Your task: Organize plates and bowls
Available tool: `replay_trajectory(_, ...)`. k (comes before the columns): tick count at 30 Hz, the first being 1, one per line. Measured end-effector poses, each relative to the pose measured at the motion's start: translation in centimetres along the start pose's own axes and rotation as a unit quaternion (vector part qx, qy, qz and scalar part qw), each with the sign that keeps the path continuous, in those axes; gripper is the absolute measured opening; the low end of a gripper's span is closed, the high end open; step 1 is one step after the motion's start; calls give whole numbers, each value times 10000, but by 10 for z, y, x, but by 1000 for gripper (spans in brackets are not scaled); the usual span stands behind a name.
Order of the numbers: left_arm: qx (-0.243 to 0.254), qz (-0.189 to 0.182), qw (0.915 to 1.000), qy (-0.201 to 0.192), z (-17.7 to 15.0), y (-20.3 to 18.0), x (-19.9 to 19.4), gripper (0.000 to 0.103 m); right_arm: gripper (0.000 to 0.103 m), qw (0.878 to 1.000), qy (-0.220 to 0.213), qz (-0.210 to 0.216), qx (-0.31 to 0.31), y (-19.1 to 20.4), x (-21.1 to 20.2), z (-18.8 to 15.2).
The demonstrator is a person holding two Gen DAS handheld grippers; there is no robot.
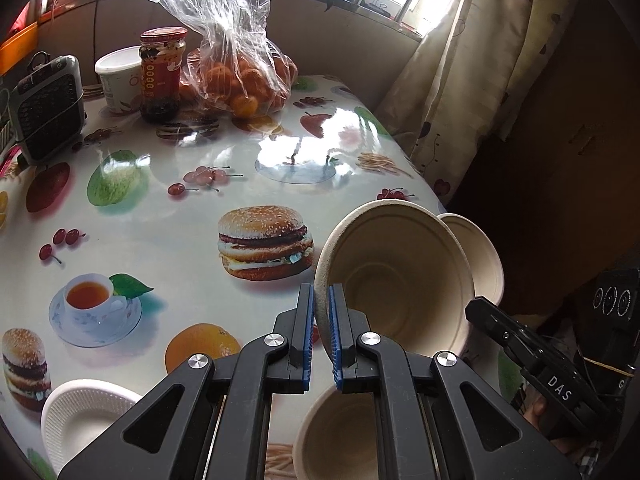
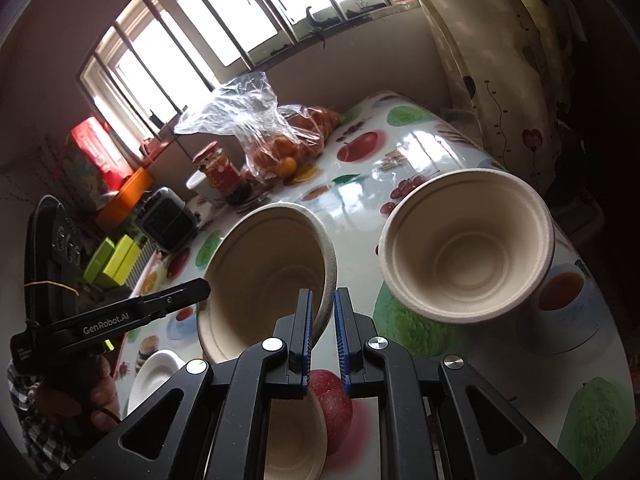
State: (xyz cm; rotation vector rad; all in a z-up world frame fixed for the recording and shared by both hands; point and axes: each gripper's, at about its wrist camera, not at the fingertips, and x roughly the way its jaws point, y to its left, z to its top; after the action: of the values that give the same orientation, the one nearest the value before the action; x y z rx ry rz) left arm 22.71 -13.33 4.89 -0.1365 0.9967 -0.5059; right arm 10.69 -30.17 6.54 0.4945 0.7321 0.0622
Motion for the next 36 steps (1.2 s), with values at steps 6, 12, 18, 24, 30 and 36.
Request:
replay_trajectory(6,21,-47,10000,-76,-7,-2,-13,8,11,10000,-75,12,-21,5,-12,-6)
replay_trajectory(12,64,-73,9999,-119,-16,-4,-23,8,11,9999,-152,13,-32,10,-25,-14)
replay_trajectory(18,78,-133,9998,-142,-27,-4,-31,8,11,9998,-210,-10,-37,15,-36,-24)
replay_trajectory(24,86,-166,9998,-116,-38,-3,-35,8,11,9997,-236,-29,-26,18,-45,-34)
replay_trajectory(30,96,-180,9997,-125,-48,-3,-42,8,12,9997,-249,-26,-9,21,-52,-45)
replay_trajectory(36,83,-185,9998,-82,-61,-1,-42,8,11,9997,-223,-29,8,22,-55,-55)
